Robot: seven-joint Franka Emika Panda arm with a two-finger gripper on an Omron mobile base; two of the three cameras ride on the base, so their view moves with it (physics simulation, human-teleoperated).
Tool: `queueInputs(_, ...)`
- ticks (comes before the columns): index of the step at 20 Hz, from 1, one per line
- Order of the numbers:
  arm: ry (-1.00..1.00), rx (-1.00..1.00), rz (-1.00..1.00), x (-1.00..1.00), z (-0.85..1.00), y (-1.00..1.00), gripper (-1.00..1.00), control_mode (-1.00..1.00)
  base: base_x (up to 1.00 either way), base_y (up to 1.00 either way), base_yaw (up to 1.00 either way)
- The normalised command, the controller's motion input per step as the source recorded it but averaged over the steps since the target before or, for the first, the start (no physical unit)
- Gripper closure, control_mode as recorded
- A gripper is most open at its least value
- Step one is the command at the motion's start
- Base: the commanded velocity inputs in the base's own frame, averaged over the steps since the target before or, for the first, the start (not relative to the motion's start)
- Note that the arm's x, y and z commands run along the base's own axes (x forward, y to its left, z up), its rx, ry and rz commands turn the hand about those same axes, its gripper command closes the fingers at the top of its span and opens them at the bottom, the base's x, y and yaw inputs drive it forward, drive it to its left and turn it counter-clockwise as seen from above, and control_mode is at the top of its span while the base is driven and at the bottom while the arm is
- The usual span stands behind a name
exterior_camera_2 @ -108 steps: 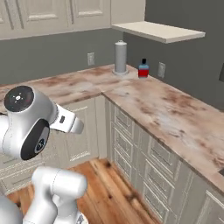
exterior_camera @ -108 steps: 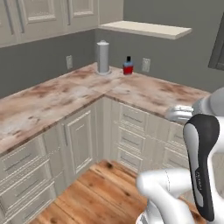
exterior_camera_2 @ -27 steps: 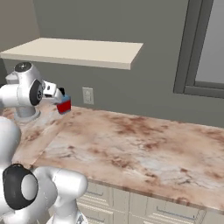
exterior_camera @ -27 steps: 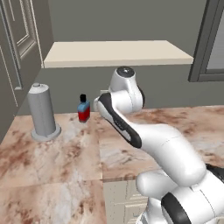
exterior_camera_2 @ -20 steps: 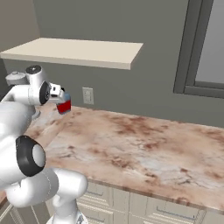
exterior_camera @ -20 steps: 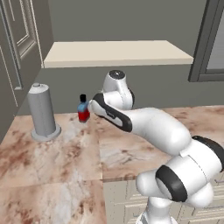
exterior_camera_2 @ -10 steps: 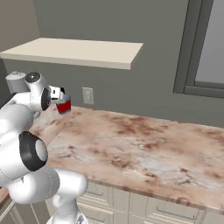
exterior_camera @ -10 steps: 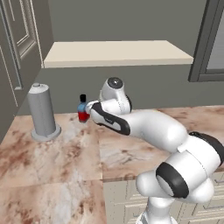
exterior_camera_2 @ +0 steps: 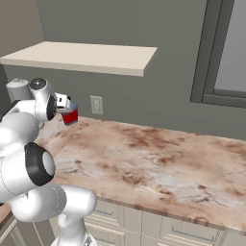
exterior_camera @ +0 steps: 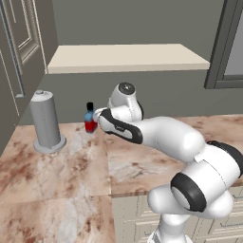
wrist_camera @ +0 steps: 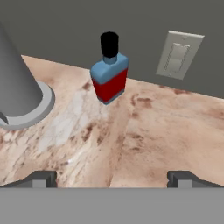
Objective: Place the drinks on the dining counter in a tight cluster.
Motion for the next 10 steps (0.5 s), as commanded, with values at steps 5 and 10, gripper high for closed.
queueInputs(5, 0.00, 0.02, 0.12, 0.10, 0.21, 0.00, -1.00, -1.00, 0.00, 0.00, 0.00)
queueInputs(10, -0.01, 0.00, 0.09, 0.01, -0.10, 0.06, -1.00, -1.00, 0.00, 0.00, 0.00)
